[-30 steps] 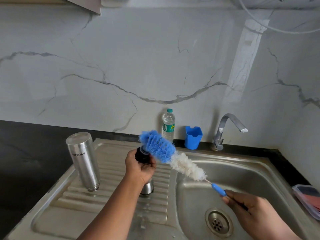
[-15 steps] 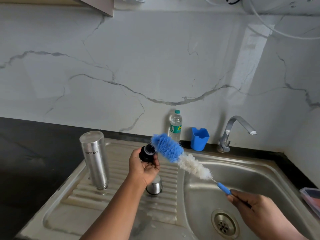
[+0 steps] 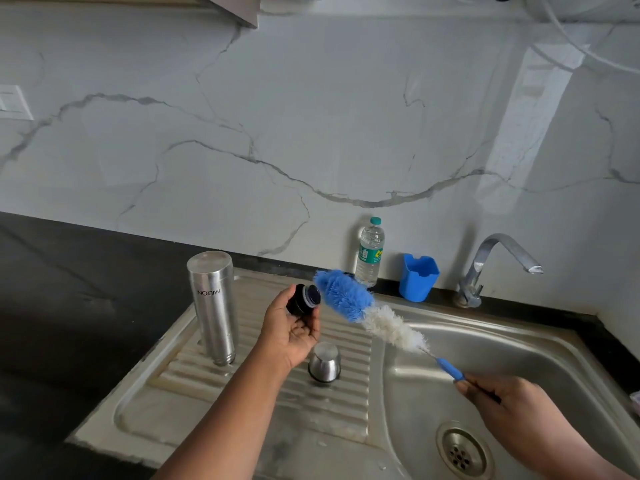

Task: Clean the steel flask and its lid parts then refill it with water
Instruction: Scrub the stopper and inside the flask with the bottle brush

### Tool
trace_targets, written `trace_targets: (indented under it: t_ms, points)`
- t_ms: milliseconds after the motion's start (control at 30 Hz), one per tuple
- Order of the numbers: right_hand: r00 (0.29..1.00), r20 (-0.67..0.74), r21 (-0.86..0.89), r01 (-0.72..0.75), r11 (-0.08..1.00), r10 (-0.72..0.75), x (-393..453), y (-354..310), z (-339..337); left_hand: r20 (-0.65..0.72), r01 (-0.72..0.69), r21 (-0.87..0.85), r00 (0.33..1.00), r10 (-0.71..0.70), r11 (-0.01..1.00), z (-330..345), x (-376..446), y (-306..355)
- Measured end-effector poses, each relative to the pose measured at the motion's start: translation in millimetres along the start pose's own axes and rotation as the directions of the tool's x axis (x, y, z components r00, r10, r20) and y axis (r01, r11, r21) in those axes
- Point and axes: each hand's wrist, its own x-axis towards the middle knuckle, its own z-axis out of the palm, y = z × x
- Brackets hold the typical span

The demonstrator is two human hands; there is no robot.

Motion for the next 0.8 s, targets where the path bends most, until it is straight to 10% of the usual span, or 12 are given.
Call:
trace_targets:
  t_ms: [200,367,433,800]
  points:
    - [0.996,0.084,-0.025,0.018,1.0,-0.015,4,-3,4,-0.088,-0.181,0.547,0.959,0.271,0.817,-33,4,2]
    - [0.991,0.13,-0.038,0.028,0.999,-0.023,6,-1,6,0.194,-0.246,0.968,0.847,0.495,0.042,-64,4,-1]
    - [0.988,0.153,-0.042,0.034,0.999,-0.027,7,-2,8,0.257,-0.227,0.967,0.846,0.467,-0.119,-73,4,-4]
    - [0.965,0.254,-0.159,0.108,0.981,-0.065,5,7,23,0.197,-0.206,0.978,0.859,0.473,-0.033,-100,10,-8]
